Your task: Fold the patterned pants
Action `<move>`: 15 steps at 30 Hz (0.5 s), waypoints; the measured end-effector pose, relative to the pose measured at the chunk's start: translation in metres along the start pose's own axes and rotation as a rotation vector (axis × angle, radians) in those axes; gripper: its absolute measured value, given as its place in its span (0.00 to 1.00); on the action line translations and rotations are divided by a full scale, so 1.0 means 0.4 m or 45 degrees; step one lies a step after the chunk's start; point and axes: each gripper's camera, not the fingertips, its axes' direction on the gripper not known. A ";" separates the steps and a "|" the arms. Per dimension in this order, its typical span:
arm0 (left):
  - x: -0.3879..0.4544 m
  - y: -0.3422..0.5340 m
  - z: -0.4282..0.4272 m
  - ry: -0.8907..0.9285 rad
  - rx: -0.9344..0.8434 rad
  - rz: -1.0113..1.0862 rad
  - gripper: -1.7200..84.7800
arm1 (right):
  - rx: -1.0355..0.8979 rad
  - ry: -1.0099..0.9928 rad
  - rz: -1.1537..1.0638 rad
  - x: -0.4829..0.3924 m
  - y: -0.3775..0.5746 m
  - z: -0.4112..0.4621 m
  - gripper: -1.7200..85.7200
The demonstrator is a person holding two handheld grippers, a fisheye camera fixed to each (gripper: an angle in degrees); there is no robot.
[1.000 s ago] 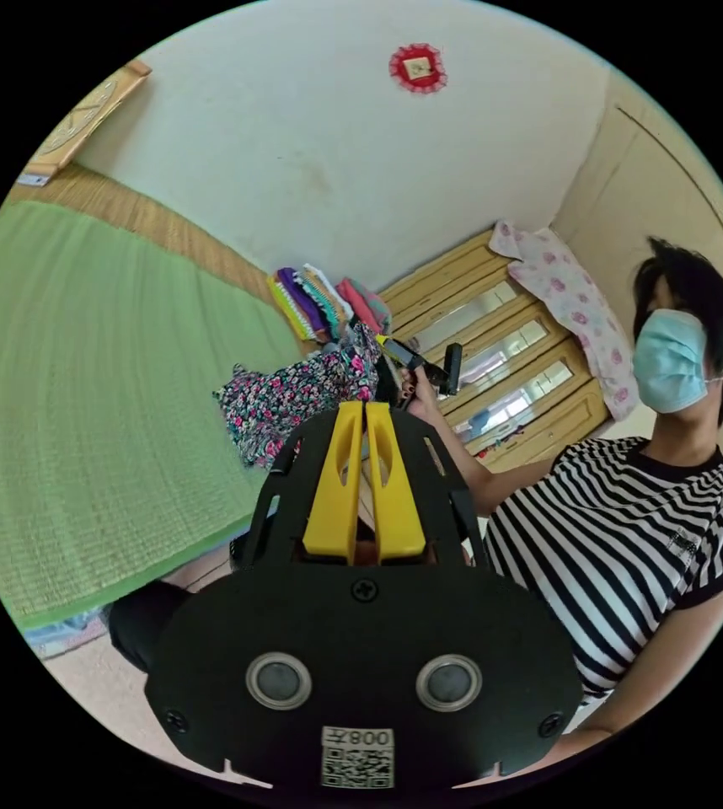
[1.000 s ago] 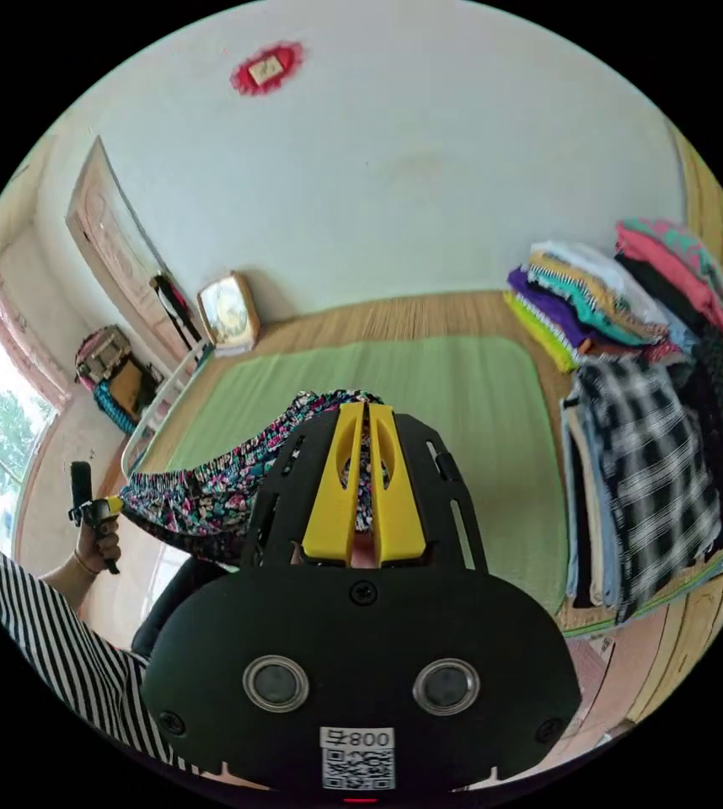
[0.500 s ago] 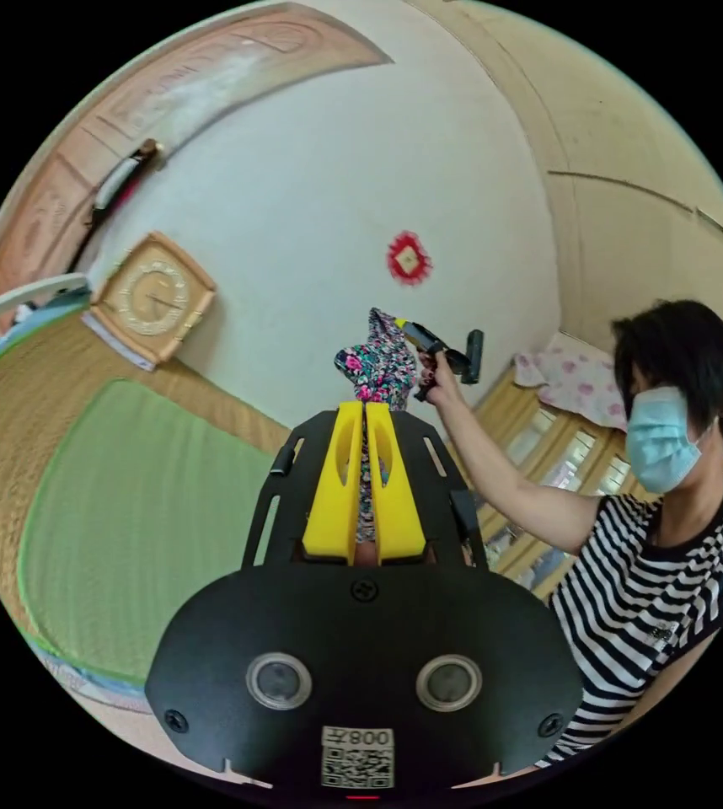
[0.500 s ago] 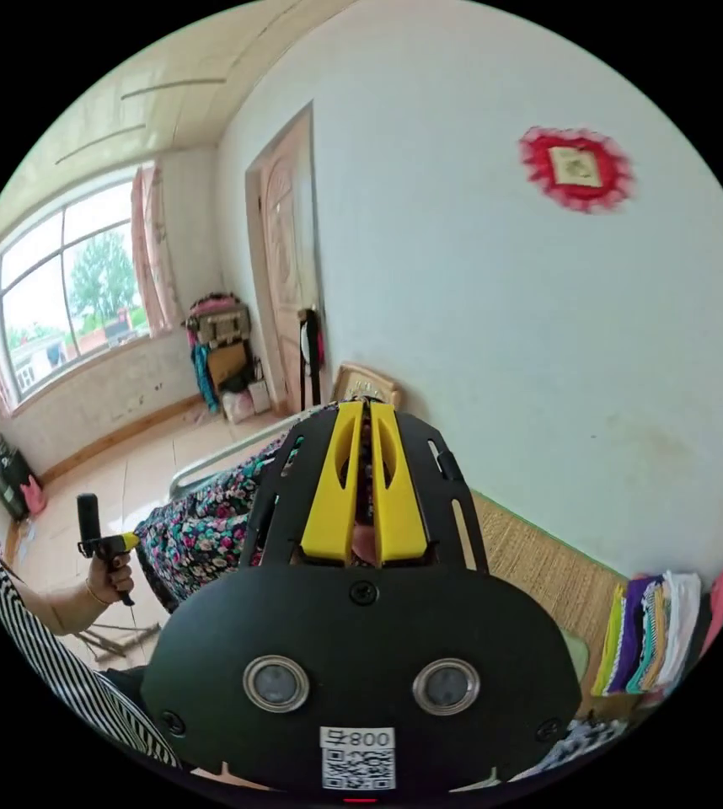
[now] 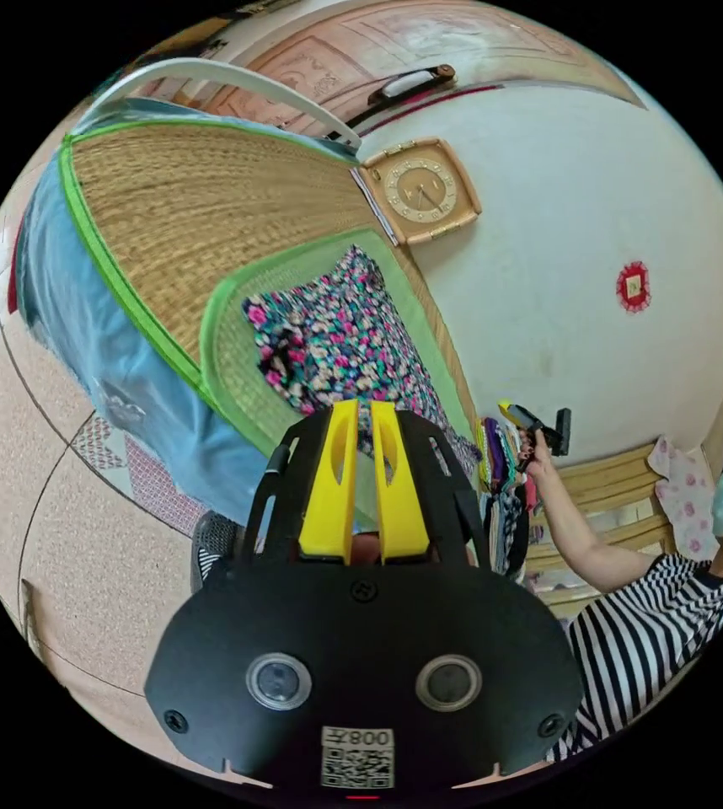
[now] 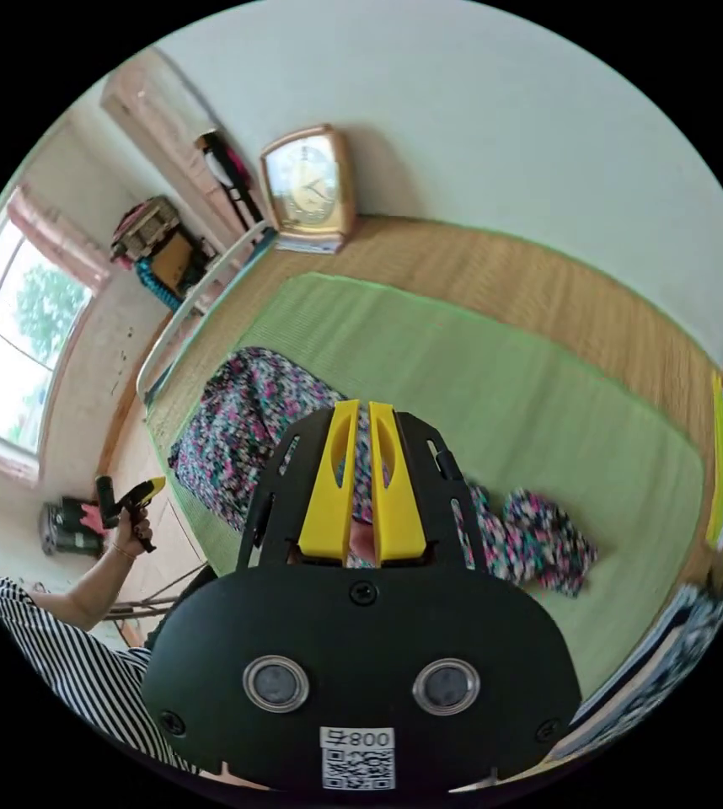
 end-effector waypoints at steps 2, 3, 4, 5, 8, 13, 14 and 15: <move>0.072 0.009 0.085 0.038 -0.160 0.145 0.07 | 0.018 -0.040 0.237 0.168 0.127 -0.032 0.08; 0.093 0.011 0.110 0.049 -0.205 0.186 0.07 | 0.032 -0.052 0.291 0.203 0.159 -0.042 0.08; 0.136 0.014 0.164 0.069 -0.298 0.275 0.08 | 0.062 -0.071 0.393 0.265 0.220 -0.061 0.08; 0.182 0.018 0.219 0.065 -0.382 0.375 0.08 | 0.092 -0.088 0.480 0.315 0.274 -0.077 0.08; 0.284 0.018 0.345 0.049 -0.505 0.556 0.09 | 0.131 -0.135 0.616 0.397 0.367 -0.096 0.09; 0.382 0.008 0.481 0.091 -0.596 0.654 0.10 | 0.103 -0.186 0.671 0.442 0.446 -0.091 0.10; 0.400 0.012 0.500 0.063 -0.604 0.680 0.10 | 0.092 -0.199 0.675 0.449 0.464 -0.089 0.10; 0.409 0.015 0.508 0.053 -0.607 0.696 0.10 | 0.083 -0.201 0.676 0.452 0.473 -0.088 0.10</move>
